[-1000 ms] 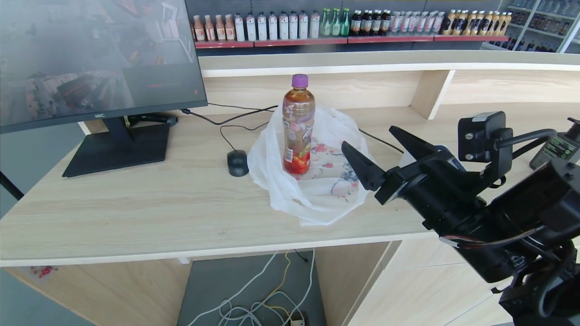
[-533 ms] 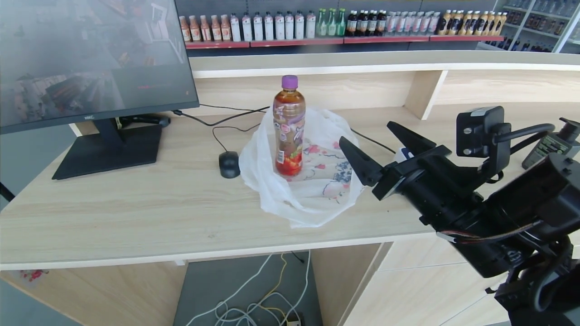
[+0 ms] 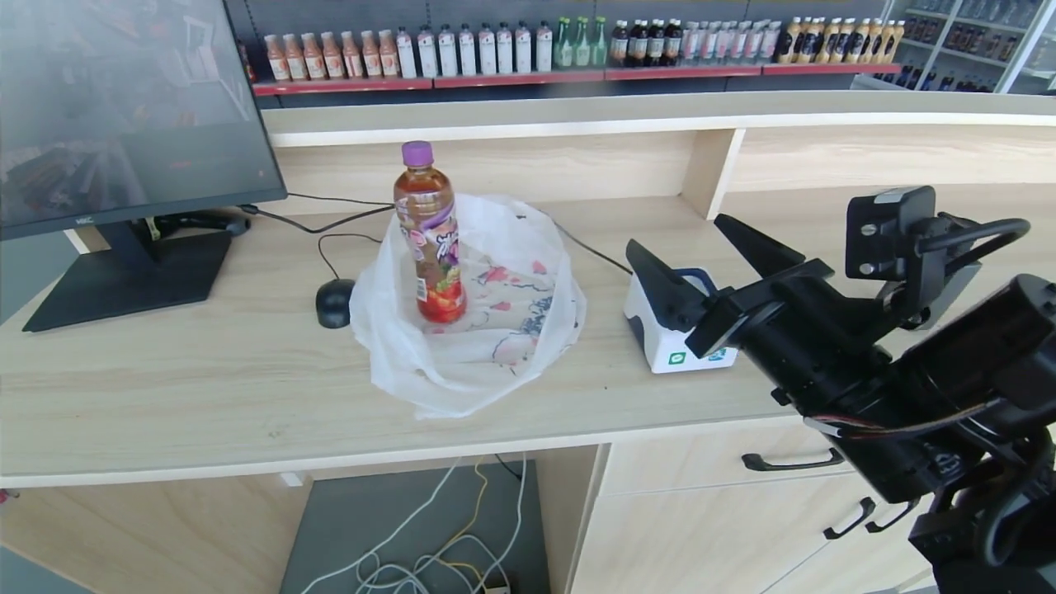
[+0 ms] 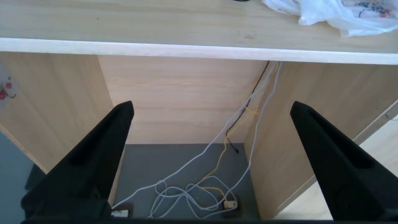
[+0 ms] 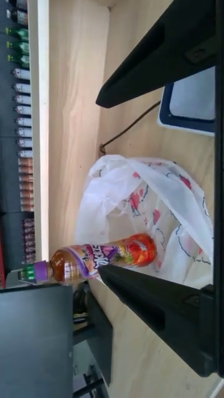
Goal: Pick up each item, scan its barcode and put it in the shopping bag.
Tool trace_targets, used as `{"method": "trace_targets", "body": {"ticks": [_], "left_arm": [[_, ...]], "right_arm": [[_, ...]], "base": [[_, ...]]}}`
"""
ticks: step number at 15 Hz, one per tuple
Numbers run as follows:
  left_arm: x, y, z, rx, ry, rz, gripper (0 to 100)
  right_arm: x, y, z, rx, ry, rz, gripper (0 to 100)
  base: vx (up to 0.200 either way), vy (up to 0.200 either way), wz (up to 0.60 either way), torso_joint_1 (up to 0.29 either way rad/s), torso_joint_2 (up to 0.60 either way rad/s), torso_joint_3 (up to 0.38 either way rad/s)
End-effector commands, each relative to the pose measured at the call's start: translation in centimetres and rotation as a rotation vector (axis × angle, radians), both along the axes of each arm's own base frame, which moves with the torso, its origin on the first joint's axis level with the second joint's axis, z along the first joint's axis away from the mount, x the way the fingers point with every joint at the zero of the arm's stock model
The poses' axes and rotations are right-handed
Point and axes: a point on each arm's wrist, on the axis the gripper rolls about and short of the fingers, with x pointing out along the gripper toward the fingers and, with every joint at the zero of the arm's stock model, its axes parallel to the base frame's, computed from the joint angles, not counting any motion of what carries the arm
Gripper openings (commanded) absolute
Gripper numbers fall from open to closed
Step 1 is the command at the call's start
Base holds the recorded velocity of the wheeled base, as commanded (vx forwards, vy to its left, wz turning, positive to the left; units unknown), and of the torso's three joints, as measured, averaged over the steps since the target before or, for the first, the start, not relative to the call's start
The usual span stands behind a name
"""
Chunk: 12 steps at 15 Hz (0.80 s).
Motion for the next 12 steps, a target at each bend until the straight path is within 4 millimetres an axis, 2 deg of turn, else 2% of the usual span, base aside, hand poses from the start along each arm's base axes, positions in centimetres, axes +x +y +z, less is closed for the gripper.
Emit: {"method": "trace_targets", "body": {"ticks": [1,3,6,12], "left_arm": [[0.00,0.00,-0.01,0.000,0.000,0.001,100],[0.00,0.00,-0.01,0.000,0.000,0.001,100],[0.00,0.00,-0.01,0.000,0.000,0.001,100],[0.00,-0.01,-0.01,-0.002,0.000,0.002,100]], "right_arm": [[-0.29,-0.23,0.23,0.004,-0.006,-0.001,100],[-0.44,-0.14,0.05,-0.001,0.000,0.005,100],[-0.86,-0.46,0.57,0.010,-0.015,0.005,100],[-0.89,-0.69,0.52,0.009,-0.012,-0.001,100]], "base": [[0.000,-0.200,0.00,0.007,0.01,0.007],[0.000,-0.200,0.00,0.002,-0.01,0.002],[0.000,-0.200,0.60,0.002,0.01,0.004],[0.000,-0.200,0.00,0.002,0.00,0.003]]}}
